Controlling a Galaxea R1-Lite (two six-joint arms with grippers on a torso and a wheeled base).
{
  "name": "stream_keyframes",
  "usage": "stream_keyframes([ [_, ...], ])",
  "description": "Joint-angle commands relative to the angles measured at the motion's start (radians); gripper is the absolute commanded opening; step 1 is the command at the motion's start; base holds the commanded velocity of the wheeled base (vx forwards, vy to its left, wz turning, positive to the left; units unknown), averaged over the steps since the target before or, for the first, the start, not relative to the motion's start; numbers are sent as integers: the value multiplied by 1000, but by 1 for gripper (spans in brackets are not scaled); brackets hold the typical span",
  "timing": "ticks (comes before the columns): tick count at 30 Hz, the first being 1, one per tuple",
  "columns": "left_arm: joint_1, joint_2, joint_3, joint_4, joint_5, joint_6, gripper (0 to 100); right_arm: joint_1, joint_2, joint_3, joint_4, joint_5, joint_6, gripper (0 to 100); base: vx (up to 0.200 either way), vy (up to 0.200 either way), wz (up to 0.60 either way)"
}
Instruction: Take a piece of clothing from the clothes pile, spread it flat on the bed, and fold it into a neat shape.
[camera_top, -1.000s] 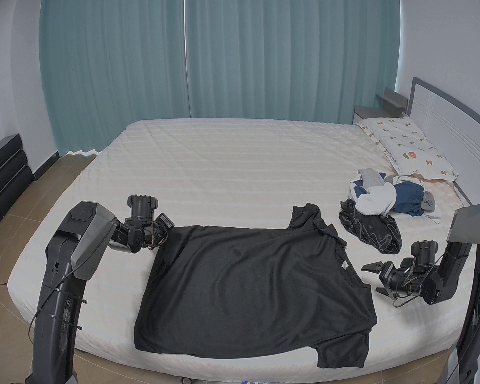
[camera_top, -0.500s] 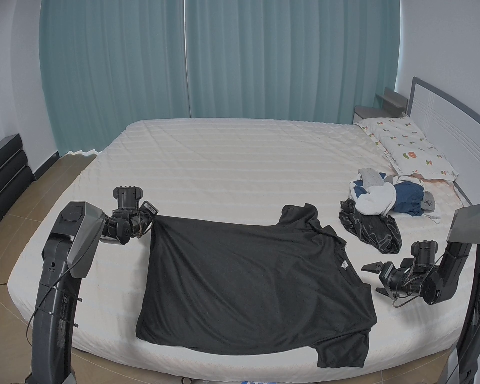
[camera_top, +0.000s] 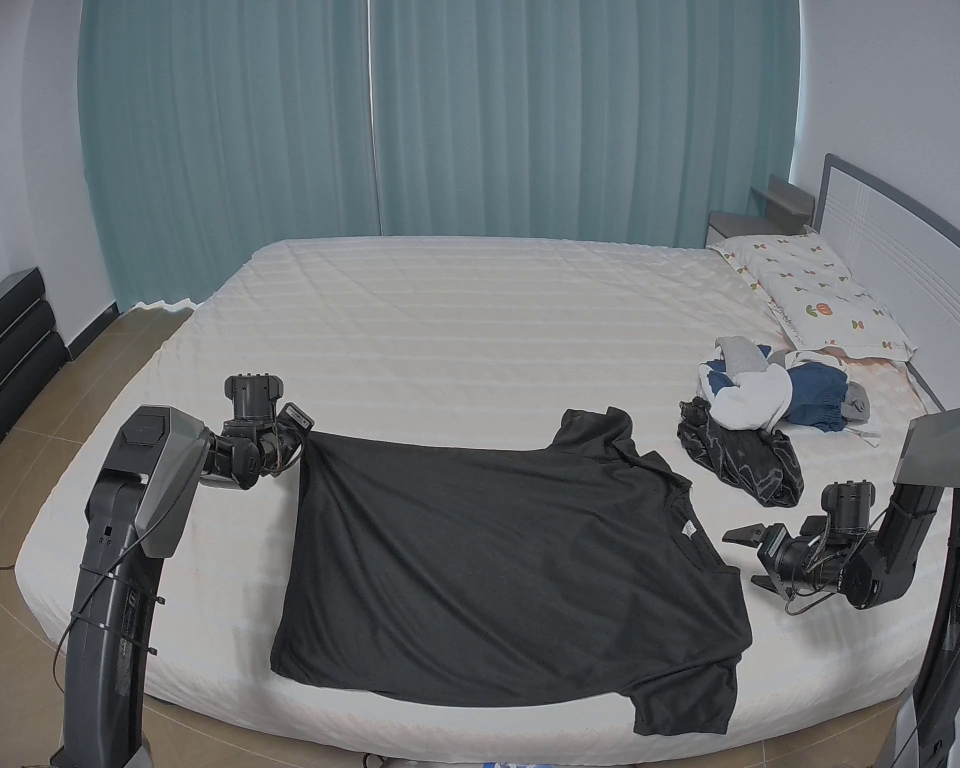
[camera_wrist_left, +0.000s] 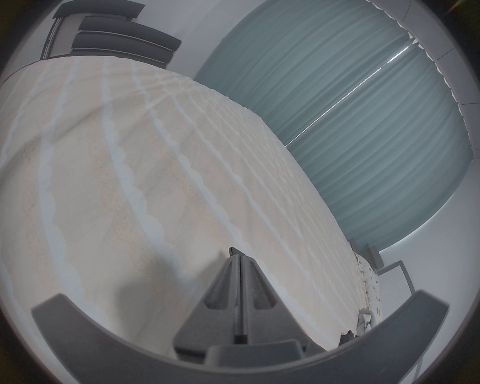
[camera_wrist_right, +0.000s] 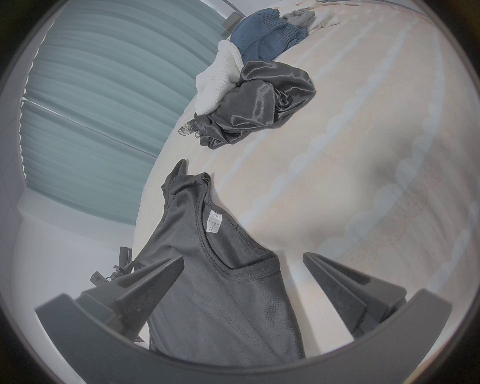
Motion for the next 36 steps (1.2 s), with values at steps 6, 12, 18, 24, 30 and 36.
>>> stream_keyframes([
  [6,5,3,-2,3,1,0,0,0,1,0,0,0,0,100,0,0,0],
  [12,11,3,0,3,1,-2,100,0,1,0,0,0,0,100,0,0,0],
  [18,13,-37,58,3,2,-27,100,0,1,2,0,0,2,100,0,0,0],
  [24,13,-219,299,-36,-38,-106,100,-6,-4,0,-2,3,6,100,0,0,0],
  [30,4,-303,460,-97,-73,-114,100,-9,1,6,-48,0,8,100,0,0,0],
  [36,-4,-449,757,-132,-139,-126,100,34,-5,9,-172,-53,-6,100,0,0,0],
])
